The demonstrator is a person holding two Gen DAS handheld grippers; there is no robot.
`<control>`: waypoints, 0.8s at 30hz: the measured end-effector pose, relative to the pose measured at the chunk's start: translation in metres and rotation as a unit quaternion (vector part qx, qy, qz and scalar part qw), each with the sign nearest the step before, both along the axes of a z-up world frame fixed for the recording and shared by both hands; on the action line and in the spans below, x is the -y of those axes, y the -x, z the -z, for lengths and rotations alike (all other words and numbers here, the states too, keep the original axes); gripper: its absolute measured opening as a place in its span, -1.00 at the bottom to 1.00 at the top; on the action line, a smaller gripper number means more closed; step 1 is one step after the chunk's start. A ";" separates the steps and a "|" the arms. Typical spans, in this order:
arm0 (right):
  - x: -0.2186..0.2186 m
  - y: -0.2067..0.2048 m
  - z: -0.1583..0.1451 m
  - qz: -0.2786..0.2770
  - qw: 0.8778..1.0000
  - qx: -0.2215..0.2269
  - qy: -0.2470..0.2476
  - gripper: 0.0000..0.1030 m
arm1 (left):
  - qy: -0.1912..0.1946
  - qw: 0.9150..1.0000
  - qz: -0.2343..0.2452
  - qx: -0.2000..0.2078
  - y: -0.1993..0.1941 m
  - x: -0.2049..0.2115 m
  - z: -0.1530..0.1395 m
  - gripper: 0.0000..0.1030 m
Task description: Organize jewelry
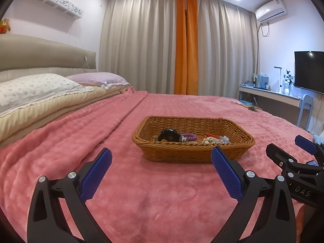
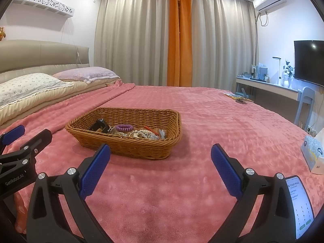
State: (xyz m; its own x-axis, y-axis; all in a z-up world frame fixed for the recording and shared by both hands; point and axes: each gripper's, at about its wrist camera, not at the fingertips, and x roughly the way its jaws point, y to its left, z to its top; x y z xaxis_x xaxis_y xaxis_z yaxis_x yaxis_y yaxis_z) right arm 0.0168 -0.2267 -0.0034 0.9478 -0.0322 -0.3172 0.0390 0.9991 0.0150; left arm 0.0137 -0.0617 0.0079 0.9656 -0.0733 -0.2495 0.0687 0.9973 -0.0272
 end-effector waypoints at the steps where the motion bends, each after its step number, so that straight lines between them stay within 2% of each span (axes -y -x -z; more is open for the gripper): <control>1: 0.000 0.000 0.000 0.000 1.000 0.000 0.000 0.85 | 0.000 1.000 0.000 0.000 0.000 0.000 0.000 0.85; 24: 0.000 0.001 0.000 -0.002 1.000 0.001 0.000 0.84 | -0.001 1.000 0.001 -0.004 -0.001 -0.001 0.002 0.85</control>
State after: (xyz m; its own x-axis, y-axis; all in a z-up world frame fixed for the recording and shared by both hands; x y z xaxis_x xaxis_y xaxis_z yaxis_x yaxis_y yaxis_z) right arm 0.0163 -0.2263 -0.0033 0.9484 -0.0281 -0.3159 0.0345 0.9993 0.0146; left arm 0.0148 -0.0607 0.0056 0.9633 -0.0749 -0.2578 0.0704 0.9972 -0.0265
